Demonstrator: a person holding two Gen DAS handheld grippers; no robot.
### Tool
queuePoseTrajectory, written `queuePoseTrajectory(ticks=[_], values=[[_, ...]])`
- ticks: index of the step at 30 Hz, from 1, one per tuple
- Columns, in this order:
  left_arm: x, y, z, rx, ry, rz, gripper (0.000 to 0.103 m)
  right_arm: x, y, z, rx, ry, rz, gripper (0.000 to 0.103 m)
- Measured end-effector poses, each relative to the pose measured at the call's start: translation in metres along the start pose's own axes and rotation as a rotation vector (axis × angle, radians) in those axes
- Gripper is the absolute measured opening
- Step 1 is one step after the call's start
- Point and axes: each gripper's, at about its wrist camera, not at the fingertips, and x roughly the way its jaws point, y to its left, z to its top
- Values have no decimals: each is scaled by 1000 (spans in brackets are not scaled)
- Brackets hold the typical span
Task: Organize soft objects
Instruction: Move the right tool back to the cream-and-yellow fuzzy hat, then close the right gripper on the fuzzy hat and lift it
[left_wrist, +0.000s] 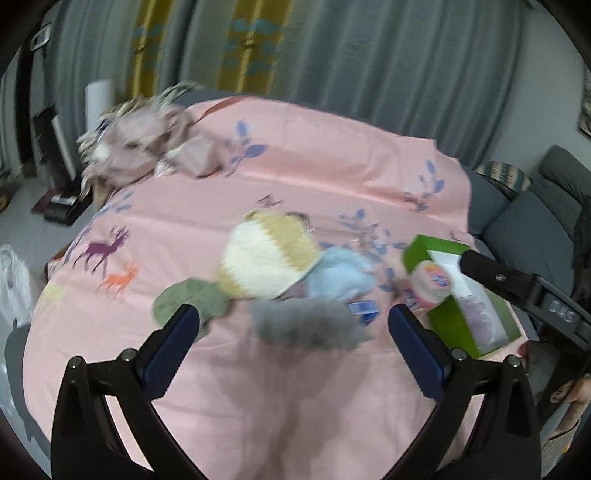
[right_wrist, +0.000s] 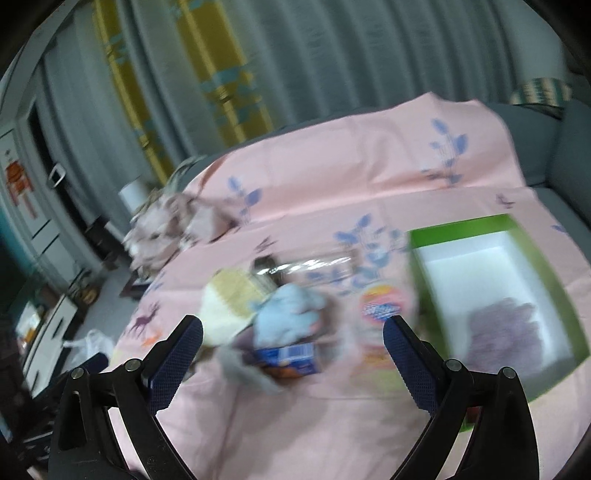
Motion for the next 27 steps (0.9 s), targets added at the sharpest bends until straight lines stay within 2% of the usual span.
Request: queuePoseTrajectory(ticks=[6,9,11,18,20,23,25,27], values=[[25,66,-14,-184,46,52,102,27,40,-4,-72,72,18,99],[40,90,-14,-259,98,72,101,57,59,7,-74,146,27,99],[41,103,-14,-303,95,68,101,82,72,18,-79,191,18,99],[39,129,-15,-377,90,132,101,184,118,38,-109,347,-113,99],[39,131,-14,-383,96,130,101,209,125,38,-124,387,-136,99],[38,134,-14,-401,101,105,101,249,123,31,-118,460,-217,99],[37,136,-12,-404,99,90,101,263,117,26,-96,475,-243,98],[35,135,-11,-404,94,80,101,267,114,25,-86,452,-256,96]])
